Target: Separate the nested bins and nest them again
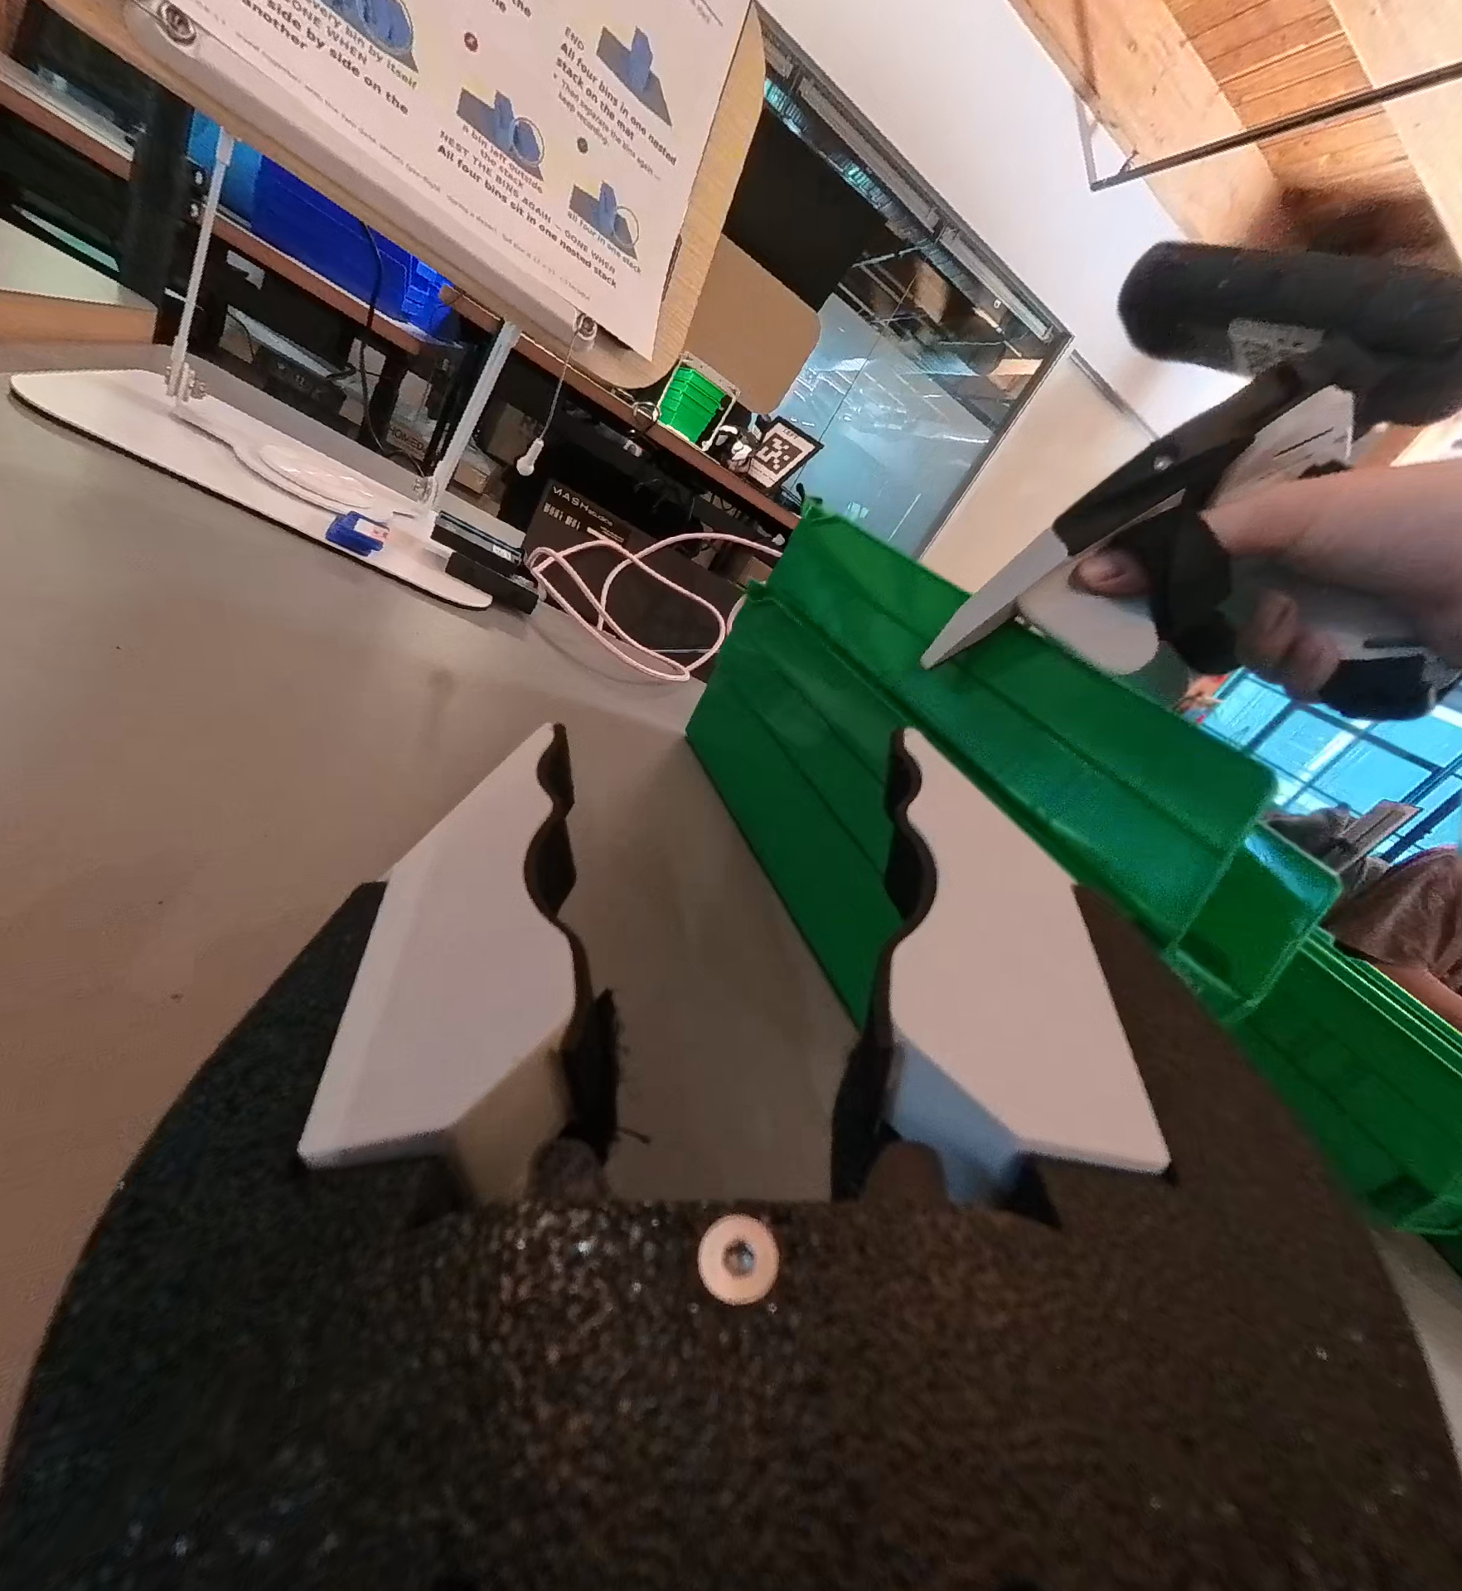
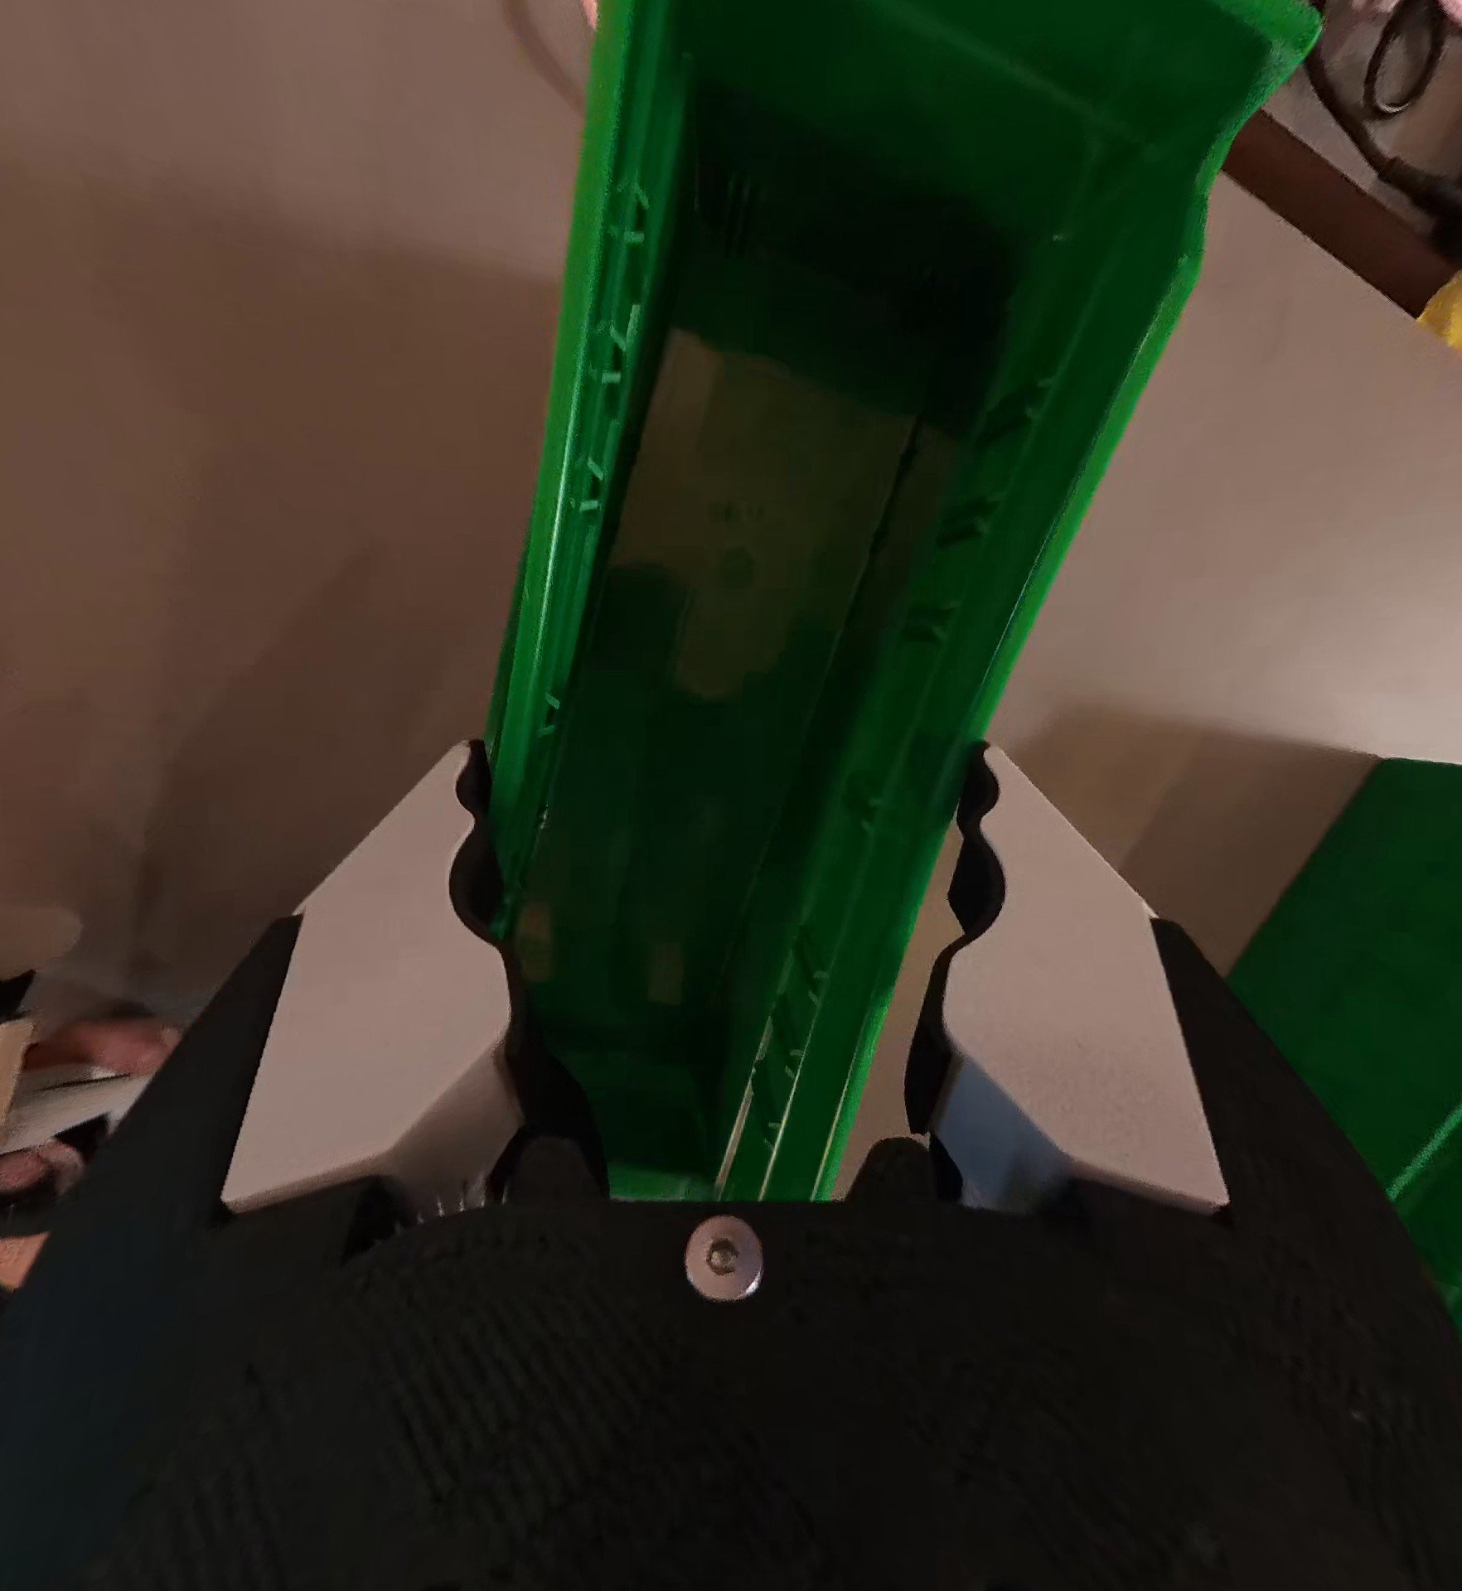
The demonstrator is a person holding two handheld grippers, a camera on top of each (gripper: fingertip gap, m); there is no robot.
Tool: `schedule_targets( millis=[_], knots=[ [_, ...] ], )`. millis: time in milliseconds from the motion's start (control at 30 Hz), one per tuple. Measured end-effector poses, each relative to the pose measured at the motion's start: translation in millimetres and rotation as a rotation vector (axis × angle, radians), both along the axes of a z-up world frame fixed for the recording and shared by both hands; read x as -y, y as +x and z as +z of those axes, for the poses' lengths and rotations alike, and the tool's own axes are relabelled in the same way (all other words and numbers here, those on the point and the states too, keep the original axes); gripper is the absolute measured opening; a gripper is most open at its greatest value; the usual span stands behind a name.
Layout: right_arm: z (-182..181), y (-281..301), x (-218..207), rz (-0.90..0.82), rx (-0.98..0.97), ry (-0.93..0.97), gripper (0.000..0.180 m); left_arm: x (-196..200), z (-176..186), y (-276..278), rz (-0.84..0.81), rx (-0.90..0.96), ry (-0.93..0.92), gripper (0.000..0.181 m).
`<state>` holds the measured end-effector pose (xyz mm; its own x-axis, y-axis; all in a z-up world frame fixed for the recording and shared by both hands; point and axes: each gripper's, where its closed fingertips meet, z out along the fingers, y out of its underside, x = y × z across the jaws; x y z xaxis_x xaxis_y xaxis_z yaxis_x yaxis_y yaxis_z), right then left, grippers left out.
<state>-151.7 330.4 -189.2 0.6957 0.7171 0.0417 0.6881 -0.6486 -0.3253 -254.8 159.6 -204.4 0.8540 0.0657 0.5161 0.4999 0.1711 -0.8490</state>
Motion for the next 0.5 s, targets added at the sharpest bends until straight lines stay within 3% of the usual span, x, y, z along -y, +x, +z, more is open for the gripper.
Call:
schedule_targets(
  millis=[333, 400, 500],
  knots=[
    [-23, -5, 0, 0.073, 0.0, 0.044, 0.13, 0, 0, -1, -0.011, 0.02, 0.009, 0.072],
    [-7, -8, -3, 0.11, -0.075, 0.065, 0.137, 0, 0, -1, -0.014, 0.026, 0.011, 0.073],
    [48, -5, -9, 0.217, -0.214, 0.159, 0.143, 0, 0, -1, -0.016, 0.03, 0.012, 0.074]
  ],
)
